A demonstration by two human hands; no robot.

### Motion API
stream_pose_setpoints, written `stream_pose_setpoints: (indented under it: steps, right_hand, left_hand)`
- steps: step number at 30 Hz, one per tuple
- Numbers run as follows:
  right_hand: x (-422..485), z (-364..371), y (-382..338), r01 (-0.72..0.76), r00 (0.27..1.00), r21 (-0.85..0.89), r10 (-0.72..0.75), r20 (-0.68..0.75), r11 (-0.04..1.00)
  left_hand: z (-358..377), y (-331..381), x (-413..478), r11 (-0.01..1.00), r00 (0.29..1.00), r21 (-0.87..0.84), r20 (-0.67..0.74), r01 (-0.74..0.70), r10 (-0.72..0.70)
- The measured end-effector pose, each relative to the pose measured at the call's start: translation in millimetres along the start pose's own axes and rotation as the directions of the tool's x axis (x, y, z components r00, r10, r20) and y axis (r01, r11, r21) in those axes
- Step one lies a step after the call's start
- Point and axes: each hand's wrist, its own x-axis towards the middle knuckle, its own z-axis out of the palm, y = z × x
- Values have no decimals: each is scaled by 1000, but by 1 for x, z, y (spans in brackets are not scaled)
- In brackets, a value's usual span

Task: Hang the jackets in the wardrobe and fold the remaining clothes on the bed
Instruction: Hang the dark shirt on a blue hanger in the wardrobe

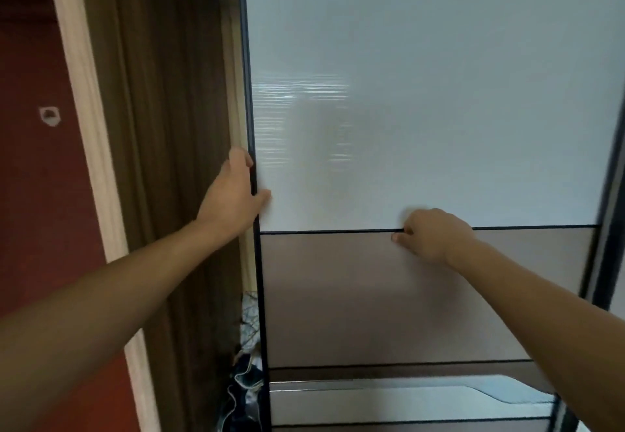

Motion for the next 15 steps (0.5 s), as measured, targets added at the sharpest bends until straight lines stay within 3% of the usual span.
stream_pose_setpoints:
  steps: [2, 5, 15]
  right_hand:
    - [3, 1, -23, 4, 1000, 16, -4, -8, 1000]
    - [5, -1, -54, 15, 1000, 18, -15, 5, 1000]
    - [14, 8, -118, 153, 988, 12, -152, -14, 988]
  left_hand:
    - [-2, -10, -11, 997, 982, 15, 173, -72, 68]
    - [-1, -24, -23, 987, 874, 138, 486, -81, 3]
    - [-28, -69, -21, 921, 890, 383, 442, -69, -117]
